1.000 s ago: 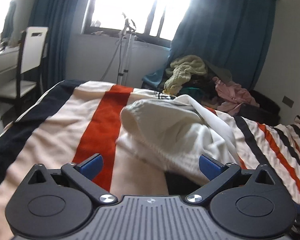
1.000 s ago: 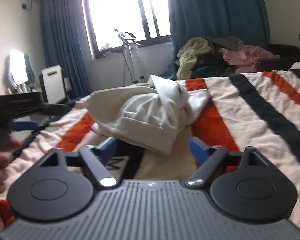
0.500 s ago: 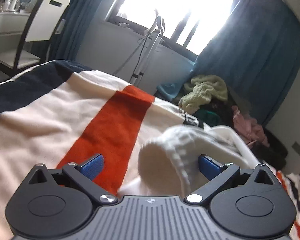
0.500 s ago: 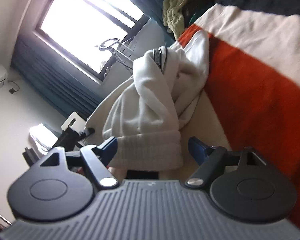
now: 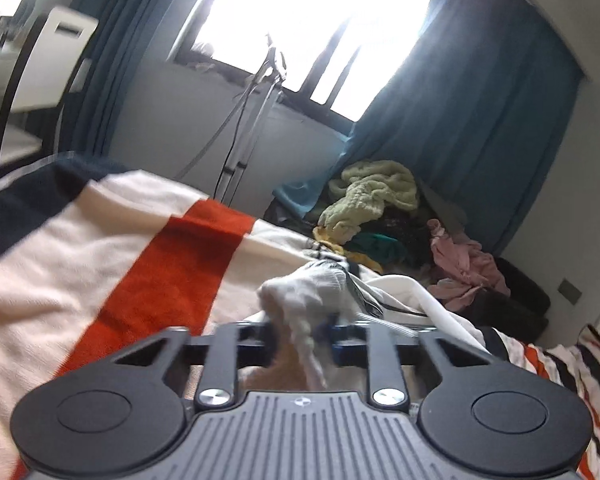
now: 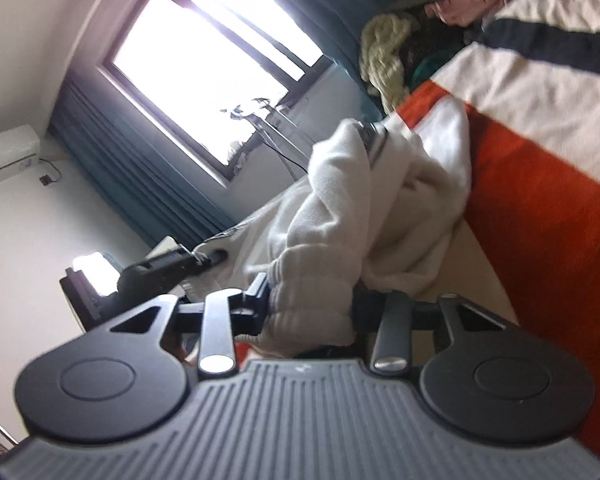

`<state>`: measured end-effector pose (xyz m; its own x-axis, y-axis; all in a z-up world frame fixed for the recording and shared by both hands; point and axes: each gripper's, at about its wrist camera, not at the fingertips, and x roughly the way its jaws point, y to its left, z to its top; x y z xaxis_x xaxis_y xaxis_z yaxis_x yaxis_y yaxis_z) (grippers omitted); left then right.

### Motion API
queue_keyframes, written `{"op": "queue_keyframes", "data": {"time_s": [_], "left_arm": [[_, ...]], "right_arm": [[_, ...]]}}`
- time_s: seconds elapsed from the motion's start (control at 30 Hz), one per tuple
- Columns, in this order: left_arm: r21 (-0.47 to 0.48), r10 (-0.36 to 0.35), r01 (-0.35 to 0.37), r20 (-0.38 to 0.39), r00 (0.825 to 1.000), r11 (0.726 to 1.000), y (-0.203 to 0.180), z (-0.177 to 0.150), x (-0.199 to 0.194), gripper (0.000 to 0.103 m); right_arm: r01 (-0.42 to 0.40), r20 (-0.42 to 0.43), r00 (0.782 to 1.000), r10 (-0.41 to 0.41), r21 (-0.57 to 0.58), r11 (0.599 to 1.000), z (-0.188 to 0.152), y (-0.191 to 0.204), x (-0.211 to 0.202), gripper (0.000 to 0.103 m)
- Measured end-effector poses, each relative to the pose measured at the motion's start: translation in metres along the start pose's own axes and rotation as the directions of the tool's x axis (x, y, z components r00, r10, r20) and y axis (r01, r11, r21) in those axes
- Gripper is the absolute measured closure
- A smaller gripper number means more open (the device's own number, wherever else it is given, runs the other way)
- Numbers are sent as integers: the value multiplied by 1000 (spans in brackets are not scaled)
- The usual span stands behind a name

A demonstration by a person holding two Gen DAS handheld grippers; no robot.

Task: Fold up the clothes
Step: 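Close the left tool on the ribbed cuff while the right tool holds the pants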

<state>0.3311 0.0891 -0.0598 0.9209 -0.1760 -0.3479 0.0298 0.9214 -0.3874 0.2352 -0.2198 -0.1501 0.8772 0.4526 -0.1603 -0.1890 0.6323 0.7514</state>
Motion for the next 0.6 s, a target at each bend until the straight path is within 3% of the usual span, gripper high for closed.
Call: {"op": "queue_keyframes", "data": {"time_s": [0.03, 0.13, 0.3, 0.47, 0.6], "left_arm": [[24, -7, 7, 10, 1000, 1000, -6, 1, -11, 88], [100, -34, 29, 42, 999, 995, -26, 0, -48, 89], [108, -69, 61, 64, 996, 992, -40, -5, -112, 90], [67, -77, 74, 54, 996, 995, -25, -8, -175, 90], [44, -53, 53, -9, 999, 998, 1, -20, -207, 89]], "right_arm": [[-3, 6, 1000, 3, 0, 1000, 2, 4, -8, 83], [-1, 11, 1000, 1, 4, 1000, 6, 10, -30, 83], [-2, 0, 1000, 2, -8, 1000, 3, 24, -65, 84], [-36, -34, 999, 35, -19, 999, -11, 48, -107, 84], [-59, -90, 994, 60, 16, 998, -30, 58, -132, 84]]}}
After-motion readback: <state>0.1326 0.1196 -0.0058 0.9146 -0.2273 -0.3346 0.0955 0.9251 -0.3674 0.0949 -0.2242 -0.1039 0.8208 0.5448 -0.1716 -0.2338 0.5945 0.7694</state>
